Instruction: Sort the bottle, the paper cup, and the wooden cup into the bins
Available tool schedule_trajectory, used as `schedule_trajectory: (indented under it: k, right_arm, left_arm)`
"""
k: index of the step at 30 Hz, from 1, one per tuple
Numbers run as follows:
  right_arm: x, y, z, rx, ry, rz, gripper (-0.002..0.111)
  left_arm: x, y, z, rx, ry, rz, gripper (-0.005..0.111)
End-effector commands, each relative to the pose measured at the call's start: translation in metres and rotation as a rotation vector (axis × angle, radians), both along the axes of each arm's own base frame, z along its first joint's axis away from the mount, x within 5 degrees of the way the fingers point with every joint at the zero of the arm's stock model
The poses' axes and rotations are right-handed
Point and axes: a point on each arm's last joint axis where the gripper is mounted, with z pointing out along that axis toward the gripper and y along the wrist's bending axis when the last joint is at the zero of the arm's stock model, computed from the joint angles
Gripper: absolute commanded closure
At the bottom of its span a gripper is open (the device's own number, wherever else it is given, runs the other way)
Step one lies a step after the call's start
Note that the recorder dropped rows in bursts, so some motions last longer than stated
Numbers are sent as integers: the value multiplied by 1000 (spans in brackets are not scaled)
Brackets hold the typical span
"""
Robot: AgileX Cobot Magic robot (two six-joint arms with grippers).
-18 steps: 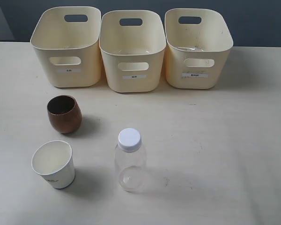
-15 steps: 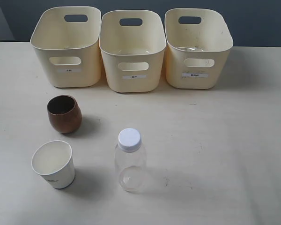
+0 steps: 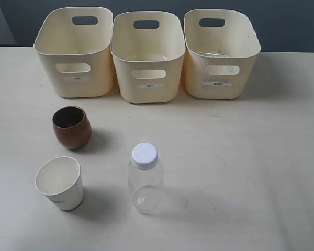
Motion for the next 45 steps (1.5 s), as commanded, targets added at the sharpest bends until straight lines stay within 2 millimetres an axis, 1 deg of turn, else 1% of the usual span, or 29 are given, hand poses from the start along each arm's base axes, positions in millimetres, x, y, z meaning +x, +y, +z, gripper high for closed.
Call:
schedule_trajectory:
  k: [1, 8, 13, 23, 28, 30, 33, 36, 37, 39, 42, 43, 45]
  right_arm:
    - [1, 1, -9, 7, 92, 5, 51]
    - [1, 1, -16, 15, 168, 12, 51]
    - [1, 2, -16, 85, 164, 25, 51]
    - [1, 2, -16, 85, 164, 25, 51]
    - [1, 2, -13, 155, 130, 33, 51]
    - [1, 2, -12, 157, 125, 33, 51]
    - [-3, 2, 9, 136, 64, 41, 52]
    - [-9, 5, 34, 146, -7, 99, 52]
    - [-11, 6, 42, 144, -31, 119, 54]
    - [-16, 8, 57, 144, -87, 166, 60]
    - [-13, 10, 71, 151, -101, 230, 72]
    - [-11, 11, 74, 153, -96, 249, 74]
    - [0, 16, 81, 151, -64, 316, 76]
  left_arm:
    - [0, 0, 0, 2, -5, -3, 107]
    - [0, 0, 0, 2, -5, -3, 107]
    - [0, 0, 0, 2, -5, -3, 107]
    - [0, 0, 0, 2, -5, -3, 107]
    - [0, 0, 0, 2, -5, -3, 107]
    - [0, 0, 0, 2, -5, -3, 107]
    - [0, 0, 0, 2, -5, -3, 107]
    - [0, 0, 0, 2, -5, -3, 107]
    - [0, 0, 0, 2, -5, -3, 107]
    - [0, 0, 0, 2, -5, -3, 107]
    - [0, 0, 0, 2, -5, -3, 107]
    - [0, 0, 0, 2, -5, -3, 107]
    - [0, 0, 0, 2, -5, -3, 107]
